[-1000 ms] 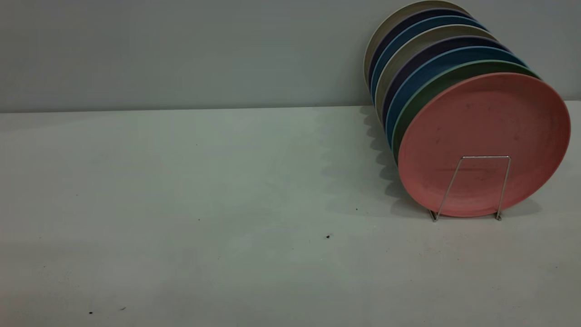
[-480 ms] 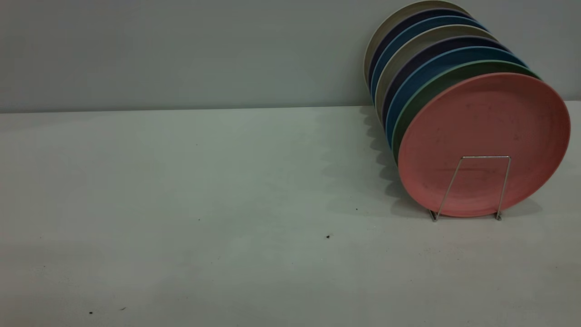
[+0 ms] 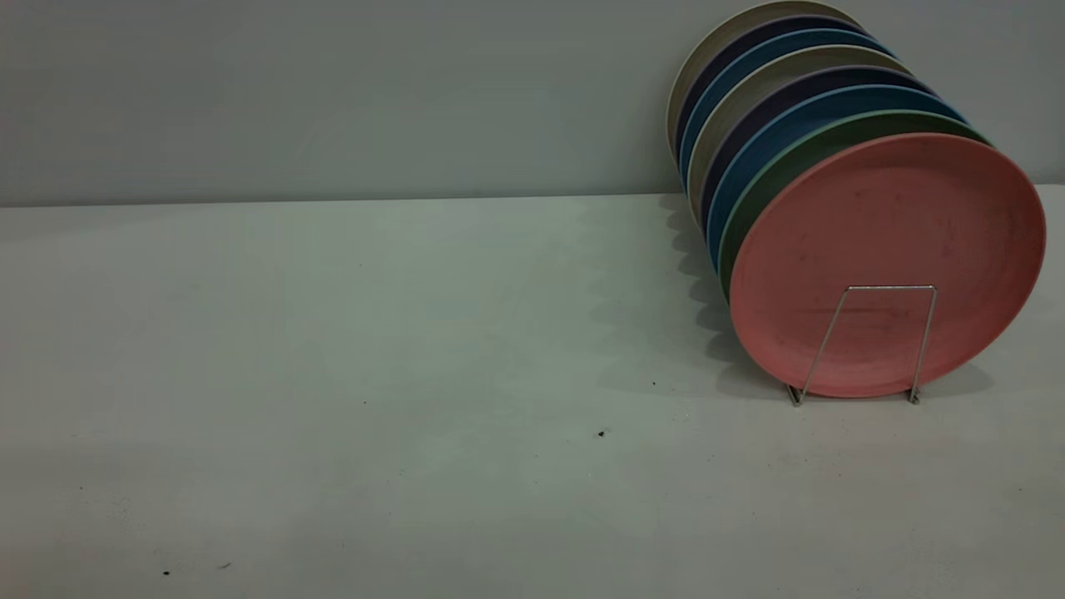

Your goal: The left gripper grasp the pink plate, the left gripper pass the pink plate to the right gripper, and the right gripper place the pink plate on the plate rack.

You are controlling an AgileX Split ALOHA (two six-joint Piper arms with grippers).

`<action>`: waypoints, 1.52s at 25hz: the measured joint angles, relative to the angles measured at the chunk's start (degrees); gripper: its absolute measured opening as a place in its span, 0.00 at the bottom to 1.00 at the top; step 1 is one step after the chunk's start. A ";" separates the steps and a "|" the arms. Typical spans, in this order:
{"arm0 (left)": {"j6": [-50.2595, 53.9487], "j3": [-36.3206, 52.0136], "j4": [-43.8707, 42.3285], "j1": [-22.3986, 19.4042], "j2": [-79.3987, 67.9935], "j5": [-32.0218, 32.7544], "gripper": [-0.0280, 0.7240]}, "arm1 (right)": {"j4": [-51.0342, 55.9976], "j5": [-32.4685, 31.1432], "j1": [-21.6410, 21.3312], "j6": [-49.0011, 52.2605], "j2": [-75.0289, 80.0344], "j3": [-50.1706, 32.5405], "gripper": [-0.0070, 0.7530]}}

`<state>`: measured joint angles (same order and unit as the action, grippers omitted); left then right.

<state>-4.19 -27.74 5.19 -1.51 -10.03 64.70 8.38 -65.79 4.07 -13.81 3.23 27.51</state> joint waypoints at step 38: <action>0.00 0.00 0.05 0.00 11.32 0.11 0.71 | 0.09 0.01 -0.16 0.02 -4.17 0.00 0.67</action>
<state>-4.19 -27.74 5.24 -1.51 1.29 64.81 8.48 -65.78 3.91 -13.79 -0.94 27.51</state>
